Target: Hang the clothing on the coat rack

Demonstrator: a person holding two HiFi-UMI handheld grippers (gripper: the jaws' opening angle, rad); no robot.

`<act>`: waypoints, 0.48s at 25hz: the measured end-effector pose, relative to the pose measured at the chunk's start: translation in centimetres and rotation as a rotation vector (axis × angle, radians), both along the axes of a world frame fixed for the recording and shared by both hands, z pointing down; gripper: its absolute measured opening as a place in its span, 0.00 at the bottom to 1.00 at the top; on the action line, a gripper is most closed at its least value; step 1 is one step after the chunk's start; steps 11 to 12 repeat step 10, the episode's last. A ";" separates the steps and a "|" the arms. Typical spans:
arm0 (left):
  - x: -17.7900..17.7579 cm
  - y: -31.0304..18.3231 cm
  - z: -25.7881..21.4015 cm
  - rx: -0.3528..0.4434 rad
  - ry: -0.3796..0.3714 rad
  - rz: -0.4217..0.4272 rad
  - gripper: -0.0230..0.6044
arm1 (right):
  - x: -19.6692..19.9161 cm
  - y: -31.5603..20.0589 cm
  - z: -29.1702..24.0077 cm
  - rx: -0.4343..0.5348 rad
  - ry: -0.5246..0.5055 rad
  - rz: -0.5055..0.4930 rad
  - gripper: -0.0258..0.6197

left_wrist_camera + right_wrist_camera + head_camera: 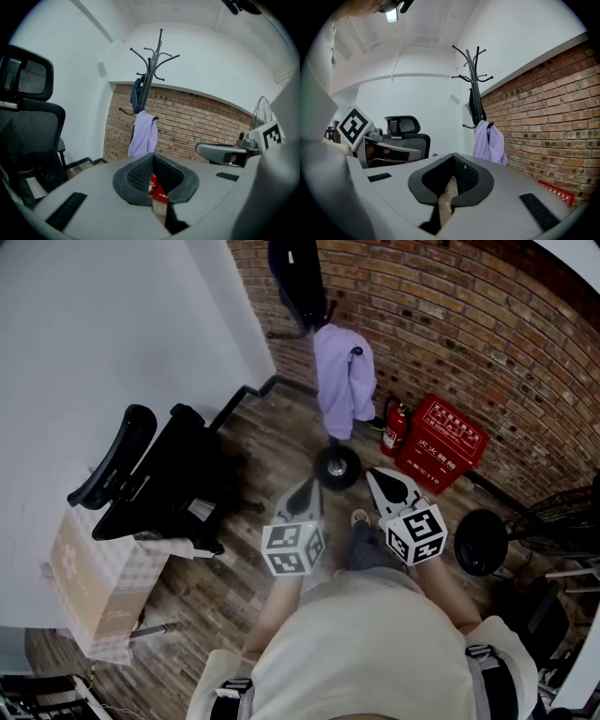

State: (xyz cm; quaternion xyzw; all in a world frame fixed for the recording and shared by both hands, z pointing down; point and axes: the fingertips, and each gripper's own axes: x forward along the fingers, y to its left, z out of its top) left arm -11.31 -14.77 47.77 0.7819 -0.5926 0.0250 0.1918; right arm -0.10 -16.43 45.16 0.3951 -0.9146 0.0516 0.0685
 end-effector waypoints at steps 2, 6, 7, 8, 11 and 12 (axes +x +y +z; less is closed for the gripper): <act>0.2 0.0 0.1 -0.002 -0.011 0.009 0.04 | 0.1 0.0 0.0 -0.002 -0.007 0.000 0.04; 0.3 0.1 0.2 -0.006 -0.020 0.021 0.04 | 0.1 0.0 -0.1 -0.003 -0.008 0.001 0.04; 0.4 0.1 0.3 -0.009 -0.023 0.022 0.04 | 0.2 0.0 -0.1 -0.001 -0.008 0.001 0.04; 0.4 0.1 0.3 -0.010 -0.027 0.023 0.04 | 0.2 0.0 -0.1 0.000 -0.008 0.001 0.04; 0.5 0.2 0.3 -0.012 -0.034 0.024 0.04 | 0.2 0.1 -0.2 0.003 -0.007 0.001 0.04; 0.5 0.2 0.3 -0.012 -0.034 0.024 0.04 | 0.2 0.1 -0.2 0.003 -0.007 0.001 0.04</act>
